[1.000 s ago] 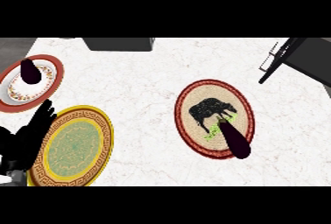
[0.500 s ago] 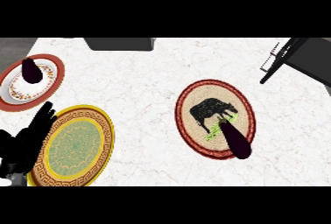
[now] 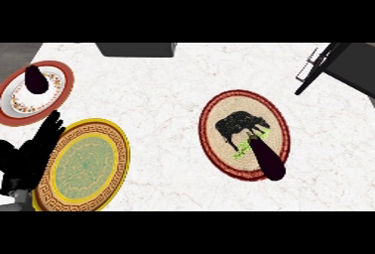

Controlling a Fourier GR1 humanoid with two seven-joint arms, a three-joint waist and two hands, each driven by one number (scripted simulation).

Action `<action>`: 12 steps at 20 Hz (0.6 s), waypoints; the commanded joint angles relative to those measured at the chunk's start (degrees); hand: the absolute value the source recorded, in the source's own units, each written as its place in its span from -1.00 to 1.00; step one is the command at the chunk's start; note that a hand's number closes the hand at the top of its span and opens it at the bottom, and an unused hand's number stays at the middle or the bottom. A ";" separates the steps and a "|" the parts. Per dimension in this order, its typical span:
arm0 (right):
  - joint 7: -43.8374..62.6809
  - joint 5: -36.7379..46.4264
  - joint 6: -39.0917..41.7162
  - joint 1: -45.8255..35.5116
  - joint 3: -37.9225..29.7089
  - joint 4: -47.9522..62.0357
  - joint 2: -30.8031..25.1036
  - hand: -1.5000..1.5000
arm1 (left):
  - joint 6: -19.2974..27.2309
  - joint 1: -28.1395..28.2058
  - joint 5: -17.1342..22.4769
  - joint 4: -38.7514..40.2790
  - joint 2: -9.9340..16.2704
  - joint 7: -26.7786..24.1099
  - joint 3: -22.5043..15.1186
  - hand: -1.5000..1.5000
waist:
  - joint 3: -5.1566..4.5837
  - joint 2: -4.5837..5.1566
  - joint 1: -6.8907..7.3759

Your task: Pick the sweet potato from the placemat and place it in the tiered shelf

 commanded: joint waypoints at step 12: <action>-9.98 -0.69 -11.95 -3.26 -2.60 19.53 -2.59 -1.00 | -1.79 0.19 -0.09 -1.23 -0.04 1.75 1.73 0.00 | 0.03 -0.03 0.01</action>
